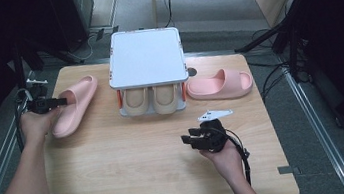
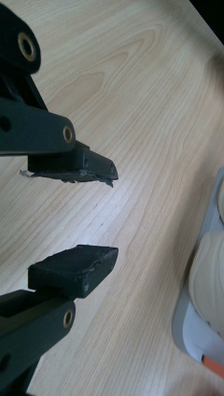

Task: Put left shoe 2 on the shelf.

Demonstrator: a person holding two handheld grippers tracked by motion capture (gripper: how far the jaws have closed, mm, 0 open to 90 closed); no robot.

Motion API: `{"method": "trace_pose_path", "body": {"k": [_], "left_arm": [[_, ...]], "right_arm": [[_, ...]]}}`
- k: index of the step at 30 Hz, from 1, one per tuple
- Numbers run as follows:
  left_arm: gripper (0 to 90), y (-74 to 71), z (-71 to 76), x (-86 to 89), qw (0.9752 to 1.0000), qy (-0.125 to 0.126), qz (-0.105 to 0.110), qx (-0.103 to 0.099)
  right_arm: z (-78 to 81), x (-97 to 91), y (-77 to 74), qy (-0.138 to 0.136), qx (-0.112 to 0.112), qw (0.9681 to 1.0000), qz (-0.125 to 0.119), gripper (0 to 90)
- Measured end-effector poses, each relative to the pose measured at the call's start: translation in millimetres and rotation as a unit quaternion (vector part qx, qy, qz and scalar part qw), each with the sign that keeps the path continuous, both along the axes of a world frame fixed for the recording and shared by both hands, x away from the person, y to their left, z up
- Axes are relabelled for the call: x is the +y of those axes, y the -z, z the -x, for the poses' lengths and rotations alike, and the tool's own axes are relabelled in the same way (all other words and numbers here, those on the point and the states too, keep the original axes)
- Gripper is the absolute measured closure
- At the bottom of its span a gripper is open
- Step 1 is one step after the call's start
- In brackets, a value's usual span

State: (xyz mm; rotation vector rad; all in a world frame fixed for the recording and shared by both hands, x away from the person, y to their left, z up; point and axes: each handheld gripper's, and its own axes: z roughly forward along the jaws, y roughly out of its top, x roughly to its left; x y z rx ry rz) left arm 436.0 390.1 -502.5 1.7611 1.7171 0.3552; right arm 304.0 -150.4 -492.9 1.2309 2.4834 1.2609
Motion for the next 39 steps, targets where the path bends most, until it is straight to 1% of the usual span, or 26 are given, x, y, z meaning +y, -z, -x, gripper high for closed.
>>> {"method": "trace_pose_path", "body": {"k": [4,7,8,10,11,12,13,15,17,18,19,21,24,25,26,29,30,32,33,34,36,37,38,39], "left_arm": [[82.3,-7.0,7.3,0.6,1.0000,-0.004,0.004,-0.005],[82.3,-11.3,11.1,0.6,1.0000,-0.005,-0.002,-0.001],[82.3,-12.3,12.1,0.2,1.0000,-0.009,0.000,-0.003],[82.3,-15.0,14.3,0.5,0.9999,-0.010,0.005,-0.002],[82.3,-16.4,15.2,0.6,0.9999,-0.010,0.006,-0.001],[82.3,-17.7,16.1,1.3,0.9999,-0.008,0.009,0.000],[82.3,-18.7,16.6,0.9,0.9998,-0.011,0.018,-0.001],[82.3,-19.9,17.1,0.8,0.9997,-0.011,0.022,-0.001],[82.3,-25.0,17.3,-2.2,0.9999,-0.007,0.006,0.005],[82.3,-27.7,17.1,-2.8,1.0000,-0.003,0.000,0.008],[82.3,-30.5,16.4,-3.7,1.0000,-0.004,0.000,0.006],[82.2,-37.3,15.5,-4.4,1.0000,-0.002,-0.002,0.004],[82.2,-53.0,13.2,-8.3,1.0000,-0.005,-0.002,-0.005],[82.1,-53.0,13.2,-8.3,1.0000,-0.005,-0.002,-0.005],[82.1,-63.2,11.5,-10.7,0.9999,-0.005,0.003,-0.010],[82.0,-77.6,7.7,-17.4,0.9999,-0.004,-0.004,-0.016],[82.0,-82.0,6.4,-19.2,0.9999,0.001,-0.006,-0.015],[81.9,-89.6,3.9,-23.6,0.9998,0.002,-0.006,-0.018],[81.9,-89.6,3.9,-23.6,0.9998,0.002,-0.006,-0.018],[81.9,-94.0,2.2,-26.0,0.9998,0.002,-0.004,-0.019],[81.9,-103.9,-1.5,-30.9,0.9997,0.003,-0.010,-0.020],[81.9,-103.9,-1.5,-30.9,0.9997,0.003,-0.010,-0.020],[81.8,-111.7,-3.9,-34.8,0.9996,0.006,-0.015,-0.023],[81.8,-111.7,-3.9,-34.8,0.9996,0.006,-0.015,-0.023]], "right_arm": [[-1.6,4.9,0.1,-0.010,0.002,0.9999,0.001,56.9],[-3.3,7.8,0.2,-0.015,0.002,0.9999,0.002,56.9],[-3.5,9.0,0.2,-0.017,0.004,0.9999,0.002,56.9],[-4.5,11.5,0.3,-0.023,0.000,0.9997,0.003,56.9],[-4.7,12.9,0.1,-0.025,0.001,0.9997,0.002,56.9],[-5.4,13.7,0.1,-0.027,-0.001,0.9996,0.003,56.9],[-5.8,14.9,0.0,-0.028,0.002,0.9996,0.002,56.9],[-7.6,16.8,0.4,-0.031,0.002,0.9995,0.003,56.9],[-9.6,18.8,0.6,-0.034,0.001,0.9994,0.004,56.9],[-10.3,19.7,0.5,-0.034,0.002,0.9994,0.004,56.8],[-11.1,20.6,0.4,-0.036,0.001,0.9994,0.004,56.8],[-12.1,22.3,-0.2,-0.037,0.001,0.9993,0.003,56.8],[-13.3,23.7,-1.3,-0.040,0.000,0.9992,0.001,56.9],[-13.3,23.7,-1.3,-0.040,0.000,0.9992,0.001,56.9],[-14.5,24.7,-2.1,-0.044,-0.002,0.9990,-0.001,56.8],[-15.2,26.9,-2.7,-0.048,-0.001,0.9988,-0.002,56.8],[-15.3,28.0,-2.8,-0.050,0.000,0.9988,-0.003,56.7],[-15.4,30.0,-2.7,-0.053,0.000,0.9986,-0.004,56.7],[-15.4,30.0,-2.7,-0.053,0.000,0.9986,-0.004,56.7],[-15.3,31.1,-2.7,-0.055,0.001,0.9985,-0.003,56.6],[-15.8,33.7,-2.7,-0.062,-0.002,0.9981,0.001,56.6],[-16.0,34.5,-2.7,-0.063,-0.001,0.9980,0.000,56.6],[-16.1,35.2,-2.8,-0.065,0.000,0.9979,0.000,56.5],[-16.1,35.2,-2.8,-0.065,0.000,0.9979,0.000,56.5]]}}
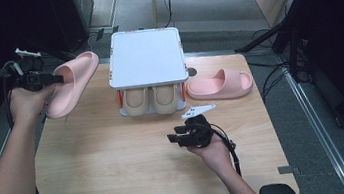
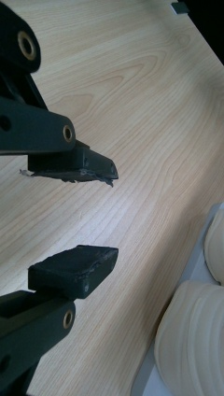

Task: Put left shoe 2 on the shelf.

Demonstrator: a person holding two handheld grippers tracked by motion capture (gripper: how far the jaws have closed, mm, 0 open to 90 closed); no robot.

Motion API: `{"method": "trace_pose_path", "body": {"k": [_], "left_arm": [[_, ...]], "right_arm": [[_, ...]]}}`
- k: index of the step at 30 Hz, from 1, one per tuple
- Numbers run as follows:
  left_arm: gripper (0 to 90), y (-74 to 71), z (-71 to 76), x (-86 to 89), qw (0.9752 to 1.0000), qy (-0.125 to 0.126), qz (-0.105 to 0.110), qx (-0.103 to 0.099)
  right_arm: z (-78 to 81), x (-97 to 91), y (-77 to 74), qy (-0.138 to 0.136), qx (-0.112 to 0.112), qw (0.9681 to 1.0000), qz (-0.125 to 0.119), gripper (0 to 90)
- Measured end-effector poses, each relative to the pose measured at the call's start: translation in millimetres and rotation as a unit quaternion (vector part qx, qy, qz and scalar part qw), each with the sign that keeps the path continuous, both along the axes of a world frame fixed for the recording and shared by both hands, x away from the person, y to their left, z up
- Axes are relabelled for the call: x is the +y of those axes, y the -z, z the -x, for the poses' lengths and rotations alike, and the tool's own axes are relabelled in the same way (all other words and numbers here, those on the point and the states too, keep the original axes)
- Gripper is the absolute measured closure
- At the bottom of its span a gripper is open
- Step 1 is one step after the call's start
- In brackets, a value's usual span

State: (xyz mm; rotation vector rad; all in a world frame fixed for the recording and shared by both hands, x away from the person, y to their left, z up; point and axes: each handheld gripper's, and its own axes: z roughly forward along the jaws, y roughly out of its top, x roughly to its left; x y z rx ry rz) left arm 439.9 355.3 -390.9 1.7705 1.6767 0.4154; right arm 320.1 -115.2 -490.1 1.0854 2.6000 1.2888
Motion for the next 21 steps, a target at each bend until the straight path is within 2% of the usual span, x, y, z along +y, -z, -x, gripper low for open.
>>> {"method": "trace_pose_path", "body": {"k": [2,7,13,20,21], "left_arm": [[81.8,-12.2,-3.3,-6.6,1.0000,0.003,-0.004,-0.004],[81.7,-30.2,-9.3,-16.9,0.9998,0.009,-0.015,-0.007],[81.6,-44.2,-18.6,-32.4,0.9998,0.013,-0.011,-0.010],[81.4,-55.3,-29.8,-50.2,0.9994,0.022,-0.022,-0.013],[81.4,-59.5,-33.6,-58.0,0.9992,0.029,-0.022,-0.015]], "right_arm": [[-1.0,1.9,0.2,-0.004,0.000,1.0000,0.000,56.4],[-1.9,4.7,-0.1,-0.010,0.002,1.0000,0.000,56.4],[-2.0,8.3,-0.3,-0.018,0.002,0.9998,0.001,56.3],[-2.3,7.4,-1.7,-0.019,0.003,0.9998,-0.004,56.2],[-2.3,6.7,-2.4,-0.019,0.002,0.9998,-0.007,56.1]]}}
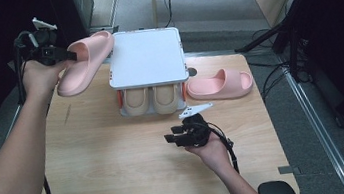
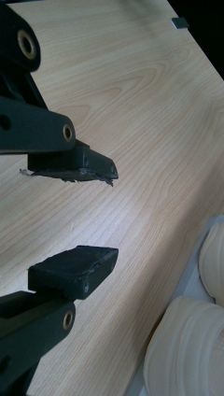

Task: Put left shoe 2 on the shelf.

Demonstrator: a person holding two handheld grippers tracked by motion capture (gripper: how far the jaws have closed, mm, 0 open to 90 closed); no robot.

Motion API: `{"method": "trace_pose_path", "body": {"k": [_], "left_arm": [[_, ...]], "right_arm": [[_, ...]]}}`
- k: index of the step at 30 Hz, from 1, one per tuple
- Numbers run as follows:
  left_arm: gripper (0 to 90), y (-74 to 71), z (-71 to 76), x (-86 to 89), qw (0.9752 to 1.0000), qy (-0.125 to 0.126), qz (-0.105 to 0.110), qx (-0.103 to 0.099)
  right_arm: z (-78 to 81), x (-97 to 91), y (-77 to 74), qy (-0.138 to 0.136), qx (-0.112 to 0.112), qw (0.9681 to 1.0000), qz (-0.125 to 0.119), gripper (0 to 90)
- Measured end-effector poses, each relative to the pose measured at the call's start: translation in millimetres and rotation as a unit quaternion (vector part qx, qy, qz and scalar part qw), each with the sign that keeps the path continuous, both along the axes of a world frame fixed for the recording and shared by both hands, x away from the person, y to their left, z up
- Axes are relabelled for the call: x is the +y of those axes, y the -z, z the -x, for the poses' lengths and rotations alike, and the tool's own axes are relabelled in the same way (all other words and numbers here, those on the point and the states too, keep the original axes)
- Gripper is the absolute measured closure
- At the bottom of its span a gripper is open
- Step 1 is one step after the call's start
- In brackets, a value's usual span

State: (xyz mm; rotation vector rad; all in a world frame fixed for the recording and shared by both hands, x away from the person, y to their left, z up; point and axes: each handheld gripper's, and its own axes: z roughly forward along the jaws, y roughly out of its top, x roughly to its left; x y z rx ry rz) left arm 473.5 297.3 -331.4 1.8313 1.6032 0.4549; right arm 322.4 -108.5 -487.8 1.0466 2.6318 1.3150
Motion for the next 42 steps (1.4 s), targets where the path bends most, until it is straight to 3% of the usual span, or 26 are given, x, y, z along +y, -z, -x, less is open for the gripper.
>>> {"method": "trace_pose_path", "body": {"k": [10,18,32,42], "left_arm": [[81.3,-18.1,-19.6,-47.6,0.9992,0.026,-0.030,-0.009],[81.1,-12.1,-38.9,-73.4,0.9987,0.035,-0.036,0.002],[79.0,2.4,-64.9,-99.0,0.9986,0.029,-0.040,0.016],[69.8,0.2,-63.1,-112.6,0.9981,0.038,-0.035,0.032]], "right_arm": [[1.5,0.1,-1.8,-0.006,-0.006,0.9999,0.006,55.9],[1.0,-1.0,-2.4,-0.004,-0.004,1.0000,0.004,55.8],[6.3,-11.9,-2.2,0.006,-0.004,1.0000,0.003,55.6],[11.1,-17.6,-0.5,0.017,-0.003,0.9998,0.008,55.6]]}}
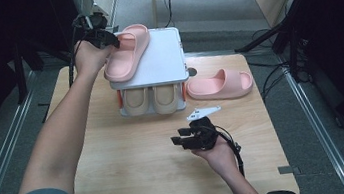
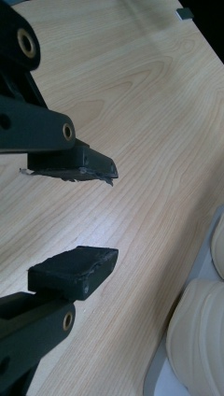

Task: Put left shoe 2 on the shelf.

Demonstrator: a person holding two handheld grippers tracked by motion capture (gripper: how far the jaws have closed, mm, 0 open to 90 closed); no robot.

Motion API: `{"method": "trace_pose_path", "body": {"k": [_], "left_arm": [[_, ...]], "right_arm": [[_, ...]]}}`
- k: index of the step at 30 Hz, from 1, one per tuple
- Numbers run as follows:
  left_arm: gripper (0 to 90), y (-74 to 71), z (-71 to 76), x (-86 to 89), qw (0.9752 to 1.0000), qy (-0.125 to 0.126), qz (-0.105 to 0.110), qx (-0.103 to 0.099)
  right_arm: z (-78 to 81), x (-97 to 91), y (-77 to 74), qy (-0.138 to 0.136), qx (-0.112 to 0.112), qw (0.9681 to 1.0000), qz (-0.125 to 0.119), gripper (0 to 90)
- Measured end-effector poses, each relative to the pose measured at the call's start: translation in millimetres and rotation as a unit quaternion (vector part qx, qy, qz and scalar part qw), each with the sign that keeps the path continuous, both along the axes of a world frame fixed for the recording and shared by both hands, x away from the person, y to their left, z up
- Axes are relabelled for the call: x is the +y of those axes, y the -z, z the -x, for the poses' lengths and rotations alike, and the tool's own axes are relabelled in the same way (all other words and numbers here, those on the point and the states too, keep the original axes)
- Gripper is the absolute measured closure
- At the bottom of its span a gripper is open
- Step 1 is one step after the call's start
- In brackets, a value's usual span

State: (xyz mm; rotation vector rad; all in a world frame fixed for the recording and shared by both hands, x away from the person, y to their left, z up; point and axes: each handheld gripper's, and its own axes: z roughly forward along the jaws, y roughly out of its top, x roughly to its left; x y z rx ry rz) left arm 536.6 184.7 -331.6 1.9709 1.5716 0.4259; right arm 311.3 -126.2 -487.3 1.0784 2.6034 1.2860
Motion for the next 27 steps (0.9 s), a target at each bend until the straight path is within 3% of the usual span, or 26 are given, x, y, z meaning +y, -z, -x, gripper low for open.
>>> {"method": "trace_pose_path", "body": {"k": [6,13,16,23,27], "left_arm": [[66.0,-2.7,4.2,-2.7,0.9998,0.012,0.003,0.015],[62.9,0.0,8.6,-0.2,0.9996,0.020,0.017,0.007],[60.9,1.2,8.7,0.6,0.9994,0.025,0.016,0.014],[55.1,-4.4,15.4,7.9,0.9992,0.034,0.022,0.001],[53.9,-11.9,28.5,16.8,0.9987,0.043,0.023,-0.013]], "right_arm": [[1.5,0.5,1.4,0.001,0.000,1.0000,0.004,55.6],[0.8,1.2,2.2,0.000,0.001,1.0000,0.005,55.6],[0.7,0.2,1.7,0.002,0.000,1.0000,0.004,55.6],[-1.8,-6.2,-0.7,0.012,-0.004,0.9999,-0.002,55.6],[-5.5,-15.9,-4.1,0.025,-0.008,0.9996,-0.009,55.7]]}}
